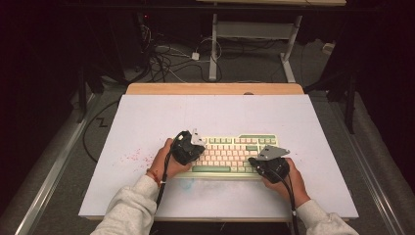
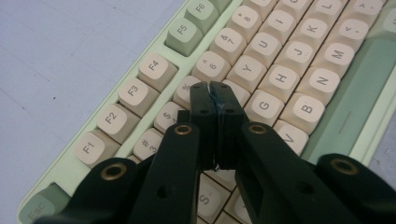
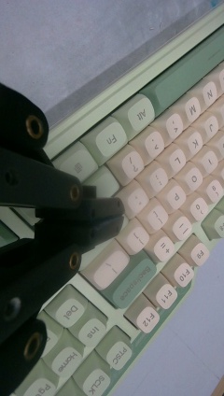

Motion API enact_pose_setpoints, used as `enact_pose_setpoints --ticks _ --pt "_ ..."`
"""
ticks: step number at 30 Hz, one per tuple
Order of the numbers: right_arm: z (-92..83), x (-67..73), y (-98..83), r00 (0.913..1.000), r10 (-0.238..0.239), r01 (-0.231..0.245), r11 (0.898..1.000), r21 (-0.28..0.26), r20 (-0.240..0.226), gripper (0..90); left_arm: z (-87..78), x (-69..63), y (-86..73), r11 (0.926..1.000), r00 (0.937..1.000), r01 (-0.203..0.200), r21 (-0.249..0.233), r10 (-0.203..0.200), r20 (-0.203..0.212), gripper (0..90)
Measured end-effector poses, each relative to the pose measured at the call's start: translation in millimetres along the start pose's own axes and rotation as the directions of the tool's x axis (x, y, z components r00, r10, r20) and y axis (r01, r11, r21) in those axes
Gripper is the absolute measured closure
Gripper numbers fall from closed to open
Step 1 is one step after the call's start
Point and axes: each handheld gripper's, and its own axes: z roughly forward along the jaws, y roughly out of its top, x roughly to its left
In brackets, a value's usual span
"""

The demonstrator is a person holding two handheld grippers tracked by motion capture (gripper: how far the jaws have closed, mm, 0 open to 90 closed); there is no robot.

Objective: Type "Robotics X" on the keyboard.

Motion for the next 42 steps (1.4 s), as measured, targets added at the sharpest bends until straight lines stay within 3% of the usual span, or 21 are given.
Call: enact_pose_setpoints --ticks 5,16,23,33,35,37,40,42 --pt "-0.3 0.2 0.4 1.0000 -0.004 0.004 1.000 0.000 0.005 90.0 -1.2 -4.9 1.8 0.9997 0.9994 -0.025 0.004 0.025 -0.023 87.0" --pt "-17.1 -2.6 4.9 0.9999 0.008 -0.008 0.998 -0.062 0.008 90.0 -21.7 -7.8 1.4 0.9933 0.9968 -0.047 -0.105 0.040 -0.070 80.0" --pt "-27.4 -4.2 5.4 0.9998 0.013 -0.011 0.996 -0.089 0.013 90.0 -32.5 -11.4 -1.4 0.9837 0.9959 -0.066 -0.167 0.054 -0.073 61.3" --pt "-39.0 -5.7 5.9 0.9997 0.020 -0.017 0.993 -0.118 0.017 90.0 -45.0 -22.4 -9.7 0.9671 0.9882 -0.079 -0.242 0.044 -0.147 25.3" --pt "-41.3 -5.8 6.0 0.9997 0.020 -0.018 0.992 -0.124 0.015 88.6 -47.7 -23.7 -13.4 0.9626 0.9855 -0.080 -0.259 0.037 -0.165 22.1" --pt "-43.2 -5.6 5.9 0.9996 0.022 -0.020 0.991 -0.130 0.017 83.4 -49.4 -23.9 -17.1 0.9617 0.9862 -0.071 -0.265 0.028 -0.163 19.9" --pt "-46.2 -4.8 5.9 0.9997 0.018 -0.016 0.989 -0.144 0.019 74.3 -51.2 -25.8 -23.5 0.9611 0.9819 -0.080 -0.264 0.030 -0.187 18.5" --pt "-48.4 -4.3 5.5 0.9996 0.022 -0.019 0.987 -0.158 0.020 71.1 -52.1 -26.0 -27.8 0.9604 0.9831 -0.073 -0.269 0.023 -0.182 18.4"
